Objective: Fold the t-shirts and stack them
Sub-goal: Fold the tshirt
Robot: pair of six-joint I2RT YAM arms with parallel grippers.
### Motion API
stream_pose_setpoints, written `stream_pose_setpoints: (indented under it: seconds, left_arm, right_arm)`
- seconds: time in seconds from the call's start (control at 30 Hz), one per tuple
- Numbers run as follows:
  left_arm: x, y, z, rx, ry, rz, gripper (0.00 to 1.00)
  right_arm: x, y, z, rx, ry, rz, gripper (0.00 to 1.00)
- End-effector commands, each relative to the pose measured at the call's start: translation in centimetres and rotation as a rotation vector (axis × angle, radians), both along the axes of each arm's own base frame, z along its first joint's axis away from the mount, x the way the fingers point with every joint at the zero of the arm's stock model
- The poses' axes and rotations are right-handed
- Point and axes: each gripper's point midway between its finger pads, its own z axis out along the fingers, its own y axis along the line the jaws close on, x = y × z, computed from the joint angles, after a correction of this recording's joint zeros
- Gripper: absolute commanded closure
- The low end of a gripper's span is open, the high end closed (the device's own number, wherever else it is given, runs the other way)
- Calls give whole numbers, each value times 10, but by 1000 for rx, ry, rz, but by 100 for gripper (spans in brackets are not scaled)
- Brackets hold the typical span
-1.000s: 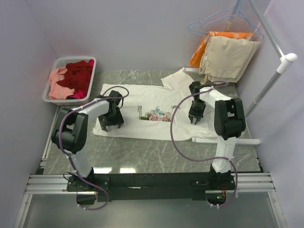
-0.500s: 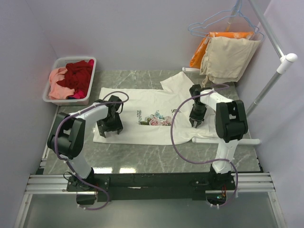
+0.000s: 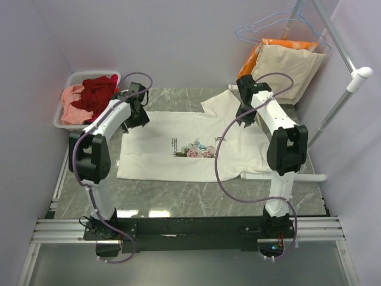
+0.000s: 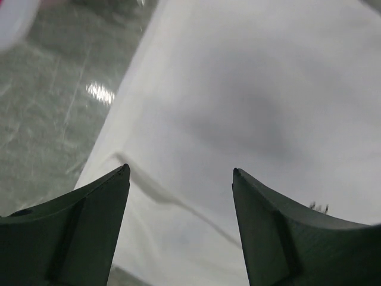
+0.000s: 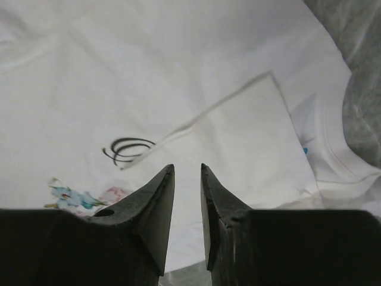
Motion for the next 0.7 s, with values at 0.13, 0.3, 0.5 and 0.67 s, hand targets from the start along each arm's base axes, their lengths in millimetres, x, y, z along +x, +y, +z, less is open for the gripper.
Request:
stream_pose_setpoints:
  seconds: [0.13, 0.3, 0.5, 0.67]
  left_arm:
    - [97, 31, -19, 25, -100, 114, 30]
    - [149, 39, -29, 66, -189, 101, 33]
    - [176, 56, -39, 98, -207, 116, 31]
    - [182, 62, -55, 114, -190, 110, 30]
  right_arm:
    - [48, 23, -6, 66, -44, 20, 68]
    - [71, 35, -16, 115, -75, 32, 68]
    - [78, 37, -24, 115, -69, 40, 68]
    - [82, 40, -28, 123, -70, 46, 68]
